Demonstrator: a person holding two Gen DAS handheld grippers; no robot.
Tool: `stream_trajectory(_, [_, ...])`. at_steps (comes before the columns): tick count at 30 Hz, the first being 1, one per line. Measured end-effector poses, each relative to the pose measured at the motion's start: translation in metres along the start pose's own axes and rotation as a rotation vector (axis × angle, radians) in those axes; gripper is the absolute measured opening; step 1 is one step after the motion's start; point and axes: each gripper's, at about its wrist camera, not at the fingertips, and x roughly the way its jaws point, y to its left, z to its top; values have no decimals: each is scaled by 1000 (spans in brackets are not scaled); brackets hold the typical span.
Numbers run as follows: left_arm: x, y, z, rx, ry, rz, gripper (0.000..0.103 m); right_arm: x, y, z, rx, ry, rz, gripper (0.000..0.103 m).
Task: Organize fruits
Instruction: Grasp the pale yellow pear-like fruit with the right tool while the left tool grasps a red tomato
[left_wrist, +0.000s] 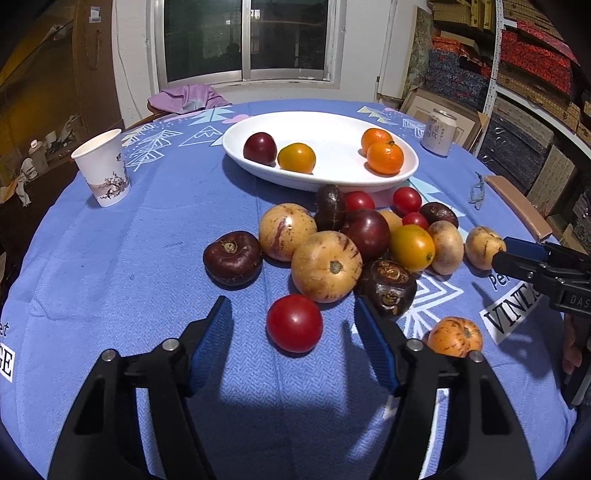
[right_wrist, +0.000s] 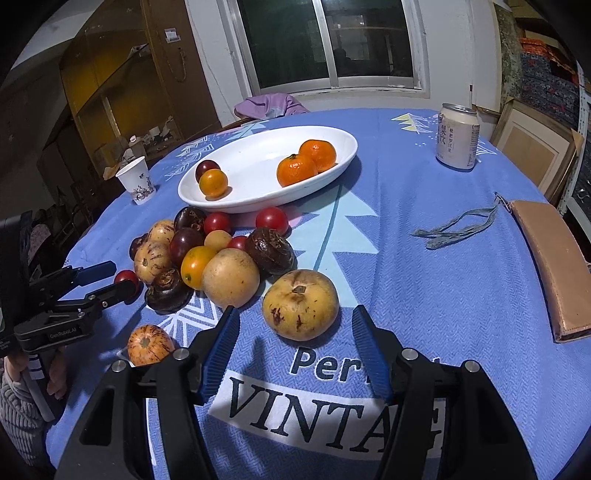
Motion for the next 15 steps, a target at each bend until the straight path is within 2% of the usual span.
stream_trajectory(3, [0,1,0,-4,0,-9,58,0,1,0,-4,1,-1,64])
stream_trajectory(11, [2,-1,0,2,8,-16,56,3,4,0,-16,4,1,64])
stream_trajectory(14, [4,-2,0,7,19,-28,45,2,4,0,-17,-1,3,64])
stream_trajectory(15, [4,-2,-1,8,22,-30,44,3,4,0,-16,-1,3,64])
